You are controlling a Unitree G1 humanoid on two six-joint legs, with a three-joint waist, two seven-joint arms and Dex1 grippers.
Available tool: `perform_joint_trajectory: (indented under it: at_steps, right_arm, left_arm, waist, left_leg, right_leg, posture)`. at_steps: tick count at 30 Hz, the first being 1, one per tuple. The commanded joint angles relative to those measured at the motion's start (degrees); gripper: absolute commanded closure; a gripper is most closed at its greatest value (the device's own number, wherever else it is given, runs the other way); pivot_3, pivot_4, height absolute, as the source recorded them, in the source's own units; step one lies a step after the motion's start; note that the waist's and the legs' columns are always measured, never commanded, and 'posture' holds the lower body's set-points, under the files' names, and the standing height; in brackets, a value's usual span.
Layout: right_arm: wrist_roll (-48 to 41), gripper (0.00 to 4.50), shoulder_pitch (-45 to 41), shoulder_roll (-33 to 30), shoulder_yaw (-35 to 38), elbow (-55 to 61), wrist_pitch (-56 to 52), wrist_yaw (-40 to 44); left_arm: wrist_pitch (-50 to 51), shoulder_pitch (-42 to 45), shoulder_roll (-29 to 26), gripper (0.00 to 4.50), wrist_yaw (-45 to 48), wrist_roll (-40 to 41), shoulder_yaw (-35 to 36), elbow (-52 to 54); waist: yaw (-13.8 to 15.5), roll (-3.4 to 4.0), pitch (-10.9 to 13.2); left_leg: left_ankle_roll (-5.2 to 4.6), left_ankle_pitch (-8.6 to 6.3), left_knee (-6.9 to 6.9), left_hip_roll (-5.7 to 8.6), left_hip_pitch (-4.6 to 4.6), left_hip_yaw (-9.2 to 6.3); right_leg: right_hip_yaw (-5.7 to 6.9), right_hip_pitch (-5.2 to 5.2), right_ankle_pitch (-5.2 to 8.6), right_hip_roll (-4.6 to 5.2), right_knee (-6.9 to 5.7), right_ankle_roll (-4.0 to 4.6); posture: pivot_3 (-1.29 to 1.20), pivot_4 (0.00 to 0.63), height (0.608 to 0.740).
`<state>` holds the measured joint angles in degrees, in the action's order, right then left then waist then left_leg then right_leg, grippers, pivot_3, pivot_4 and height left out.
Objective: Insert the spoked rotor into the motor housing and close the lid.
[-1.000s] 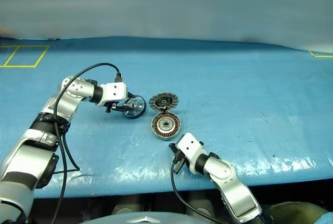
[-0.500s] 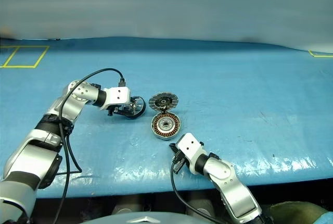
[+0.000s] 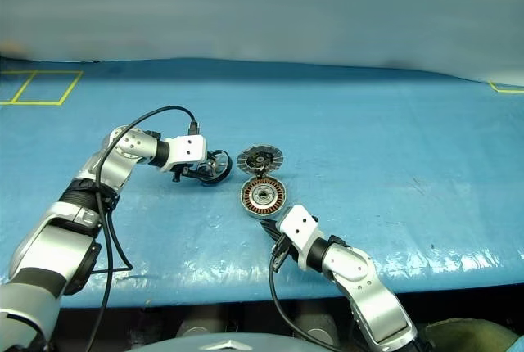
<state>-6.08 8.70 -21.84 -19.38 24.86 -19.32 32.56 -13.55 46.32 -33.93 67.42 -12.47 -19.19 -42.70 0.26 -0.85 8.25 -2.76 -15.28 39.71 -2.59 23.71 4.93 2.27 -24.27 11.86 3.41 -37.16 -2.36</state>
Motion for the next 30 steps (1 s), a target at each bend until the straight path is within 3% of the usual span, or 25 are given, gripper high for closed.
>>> perform_joint_trajectory:
  at_steps: [1, 17, 21, 25, 30]
  right_arm:
    - [-0.40, 4.50, -0.04, 0.35, 0.29, 1.21, 1.07, -0.24]
    - [0.42, 4.50, -0.59, 0.96, 0.30, 0.43, 1.03, -1.37]
    - [0.28, 4.50, 0.05, 0.46, 1.00, 1.63, 0.86, -1.37]
    - [-1.12, 4.50, 1.73, -0.95, 3.03, 4.84, -0.15, -0.93]
    - [-3.05, 4.50, 2.46, -1.16, 4.88, 7.60, -1.39, -1.33]
  left_arm:
    - [-0.11, -0.30, 0.41, 2.75, -0.13, -0.68, -0.59, -0.82]
    - [-3.52, -2.95, -2.21, 2.78, 0.49, 2.24, 2.15, 3.17]
    - [0.04, -7.15, -4.03, 2.78, 3.52, 7.92, 5.36, 12.23]
    - [8.24, -15.77, -8.99, 2.78, 7.71, 15.65, 9.11, 27.97]
    - [12.74, -20.94, -5.75, 2.78, 4.32, 22.19, 11.09, 39.59]
  waist:
    - [0.00, 0.00, 0.00]
    - [-0.13, 0.00, 0.00]
    - [-0.45, 0.01, 0.01]
    - [-0.86, 0.03, 0.03]
    - [-0.07, 0.04, 0.04]
  left_leg:
    - [0.00, 0.00, 0.00, 0.00, 0.00, 0.00]
    - [0.00, 0.00, 0.02, -0.01, 0.00, 0.01]
    - [0.00, 0.00, 0.02, -0.06, 0.07, 0.03]
    - [-0.03, -0.02, 0.00, -0.27, 0.13, 0.03]
    - [-0.02, -0.02, 0.02, -0.31, 0.12, 0.00]
  right_leg:
    - [0.00, 0.00, 0.00, 0.00, -0.01, 0.01]
    - [0.00, -0.03, 0.00, 0.00, -0.05, 0.02]
    - [-0.02, -0.13, -0.03, 0.00, -0.08, 0.08]
    - [-0.05, -0.19, -0.11, 0.08, -0.09, 0.26]
    - [0.00, -0.15, 0.04, 0.08, -0.06, 0.02]
  posture:
    - [0.00, 0.150, 0.740]
    - [0.00, 0.150, 0.740]
    - [0.00, 0.150, 0.740]
    - [0.00, 0.150, 0.740]
    - [0.00, 0.150, 0.740]
